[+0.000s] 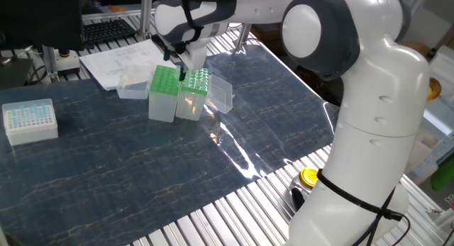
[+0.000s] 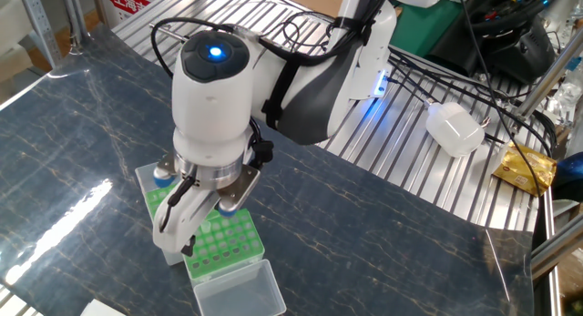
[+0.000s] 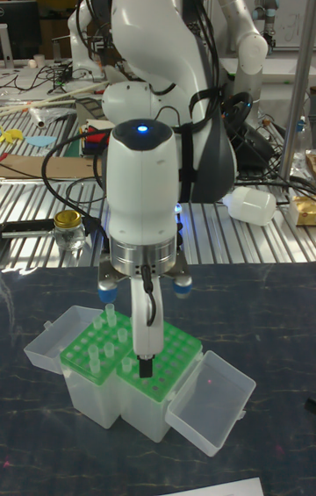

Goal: Transfer all large pipette tips from one holder to another

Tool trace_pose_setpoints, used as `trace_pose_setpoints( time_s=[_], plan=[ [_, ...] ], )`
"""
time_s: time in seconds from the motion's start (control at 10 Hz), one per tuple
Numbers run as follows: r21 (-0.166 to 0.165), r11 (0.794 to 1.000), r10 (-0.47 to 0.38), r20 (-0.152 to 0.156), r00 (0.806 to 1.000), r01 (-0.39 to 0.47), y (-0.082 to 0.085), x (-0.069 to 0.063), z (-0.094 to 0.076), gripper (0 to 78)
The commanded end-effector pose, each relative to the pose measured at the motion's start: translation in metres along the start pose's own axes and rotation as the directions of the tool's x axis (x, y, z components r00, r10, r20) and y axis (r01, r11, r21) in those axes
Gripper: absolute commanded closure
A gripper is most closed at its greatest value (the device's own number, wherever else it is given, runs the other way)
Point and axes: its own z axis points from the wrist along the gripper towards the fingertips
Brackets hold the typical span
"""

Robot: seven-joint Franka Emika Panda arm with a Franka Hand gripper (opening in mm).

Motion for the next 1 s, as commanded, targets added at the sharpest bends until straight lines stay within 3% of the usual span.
trace_pose_setpoints(
  time_s=[0.1,1.0],
  plan=[
    [-0.002,1.0,0.014,0.015,1.0,-0.014,0.0006,-0.0001,0.0011,0.1],
    [0.003,1.0,0.018,0.052,0.998,-0.018,-0.0001,0.0003,0.0073,0.1]
  ],
)
